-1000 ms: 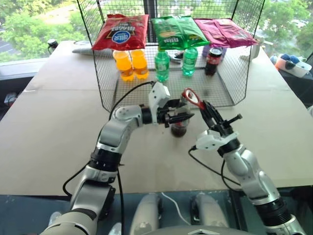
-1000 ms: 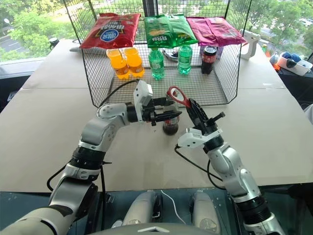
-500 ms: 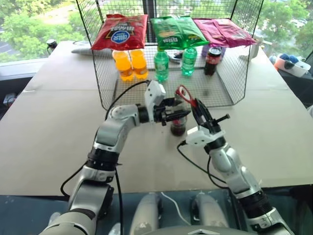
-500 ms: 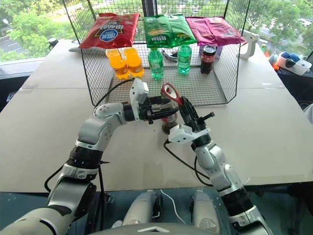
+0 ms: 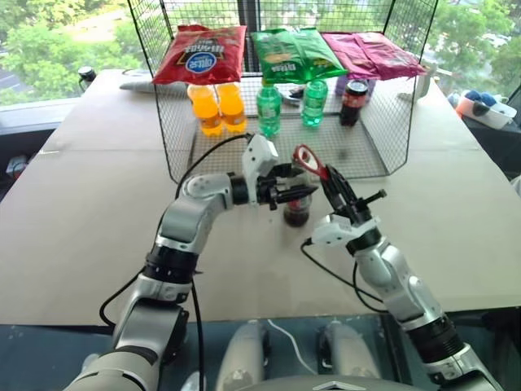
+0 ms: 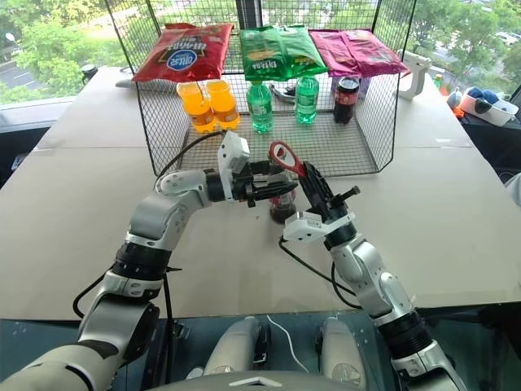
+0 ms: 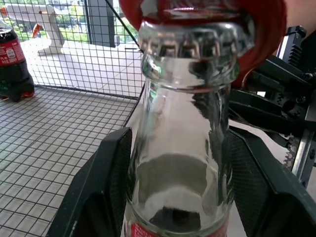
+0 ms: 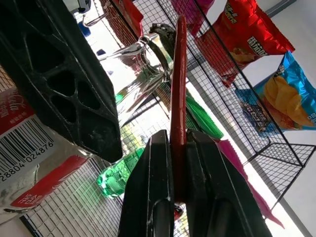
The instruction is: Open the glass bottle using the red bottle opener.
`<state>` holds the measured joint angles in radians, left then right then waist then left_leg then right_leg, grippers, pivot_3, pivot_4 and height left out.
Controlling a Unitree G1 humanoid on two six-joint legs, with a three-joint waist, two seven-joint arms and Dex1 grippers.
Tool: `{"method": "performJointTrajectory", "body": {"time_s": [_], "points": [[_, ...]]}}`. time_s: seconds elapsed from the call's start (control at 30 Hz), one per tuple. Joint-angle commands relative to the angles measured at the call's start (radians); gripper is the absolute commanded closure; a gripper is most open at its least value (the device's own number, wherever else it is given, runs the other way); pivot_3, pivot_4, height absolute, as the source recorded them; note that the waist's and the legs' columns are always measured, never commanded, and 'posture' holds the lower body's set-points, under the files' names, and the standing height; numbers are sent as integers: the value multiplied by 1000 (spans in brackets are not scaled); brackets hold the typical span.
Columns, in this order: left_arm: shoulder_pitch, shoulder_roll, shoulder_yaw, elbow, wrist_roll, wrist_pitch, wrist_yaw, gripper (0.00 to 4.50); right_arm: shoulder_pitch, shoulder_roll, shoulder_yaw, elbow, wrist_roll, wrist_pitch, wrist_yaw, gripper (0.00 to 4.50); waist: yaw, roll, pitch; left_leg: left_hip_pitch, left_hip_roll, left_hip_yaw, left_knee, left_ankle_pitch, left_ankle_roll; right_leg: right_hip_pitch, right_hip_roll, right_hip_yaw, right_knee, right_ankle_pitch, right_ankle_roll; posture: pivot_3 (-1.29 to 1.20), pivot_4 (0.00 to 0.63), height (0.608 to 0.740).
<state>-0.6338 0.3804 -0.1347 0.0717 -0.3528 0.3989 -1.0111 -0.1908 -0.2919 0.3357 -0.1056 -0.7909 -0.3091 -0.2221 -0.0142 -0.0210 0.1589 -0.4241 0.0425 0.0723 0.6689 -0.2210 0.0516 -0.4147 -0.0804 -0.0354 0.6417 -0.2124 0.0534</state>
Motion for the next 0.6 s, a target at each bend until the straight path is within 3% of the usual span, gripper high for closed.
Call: {"method": "performJointTrajectory", "body": {"time_s": [0.03,0.6], "points": [[-47,-14,-26,-49,17,-44,-5,2273,25,-12,44,28,-13,28,93,4500,0,0,0,0,0,0,0,0,0,0,0,0,0,0,0,0,150,740],[-56,-16,-40,-17,41,-70,-26,2273,37,-128,-22,-154,41,129,328,4500,3,0,0,-2,0,-1,0,0,0,-1,-1,-1,-1,0,0,0,150,740]]}}
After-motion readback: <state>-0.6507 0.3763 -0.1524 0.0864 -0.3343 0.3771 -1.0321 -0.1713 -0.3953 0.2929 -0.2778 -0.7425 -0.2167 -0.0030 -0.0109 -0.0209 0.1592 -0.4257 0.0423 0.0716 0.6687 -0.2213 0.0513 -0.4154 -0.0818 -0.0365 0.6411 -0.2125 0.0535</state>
